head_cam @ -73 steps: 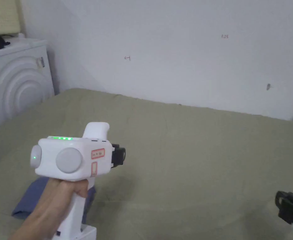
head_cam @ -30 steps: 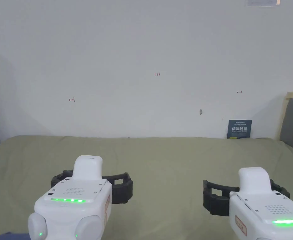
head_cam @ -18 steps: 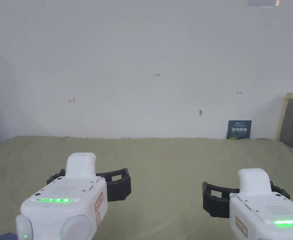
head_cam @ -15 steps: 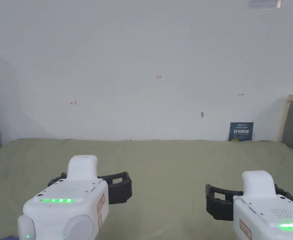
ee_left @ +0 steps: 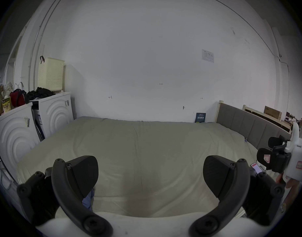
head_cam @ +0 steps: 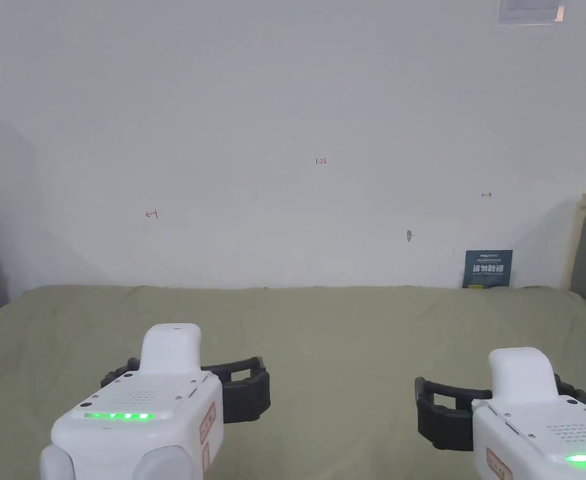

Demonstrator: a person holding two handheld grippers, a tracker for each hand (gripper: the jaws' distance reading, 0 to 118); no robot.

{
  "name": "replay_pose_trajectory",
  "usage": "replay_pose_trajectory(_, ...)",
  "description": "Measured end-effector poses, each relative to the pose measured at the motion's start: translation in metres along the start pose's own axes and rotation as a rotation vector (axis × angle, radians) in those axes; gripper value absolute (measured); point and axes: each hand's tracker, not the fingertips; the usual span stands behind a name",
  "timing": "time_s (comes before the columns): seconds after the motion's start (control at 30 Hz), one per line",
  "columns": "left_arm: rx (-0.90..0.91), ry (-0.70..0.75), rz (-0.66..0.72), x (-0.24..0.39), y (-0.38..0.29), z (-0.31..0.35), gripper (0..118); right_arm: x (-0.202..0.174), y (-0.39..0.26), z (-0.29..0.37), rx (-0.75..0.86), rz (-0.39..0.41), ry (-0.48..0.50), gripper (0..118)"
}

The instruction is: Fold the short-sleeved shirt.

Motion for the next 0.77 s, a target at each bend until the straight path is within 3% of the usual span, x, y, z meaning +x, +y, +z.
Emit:
replay_pose_trajectory(0.3, -0.019, 0.033, -0.052, 0.010, 0.003, 0.000, 118, -0.005, -0.001, 0.003, 0.003, 0.008, 0.013, 118)
replay_pose_trajectory(0.4, -0.051, -0.063, 0.059, 0.004, 0.007, 0.002, 118, -0.006, 0.000, 0.003, 0.007, 0.004, 0.018, 118)
replay_pose_trajectory(0.5, -0.050, -0.049, 0.108, 0.000, 0.006, 0.001, 118, -0.007, 0.001, 0.004, 0.007, 0.011, 0.017, 118)
replay_pose_trajectory(0.63, -0.032, 0.136, -0.003, 0.004, 0.001, -0.001, 118, -0.007, 0.001, 0.006, 0.009, 0.023, 0.011, 118)
replay_pose_trajectory(0.77, 0.046, 0.091, -0.077, 0.006, -0.009, 0.005, 118, -0.005, 0.001, 0.006, 0.012, 0.012, 0.007, 118)
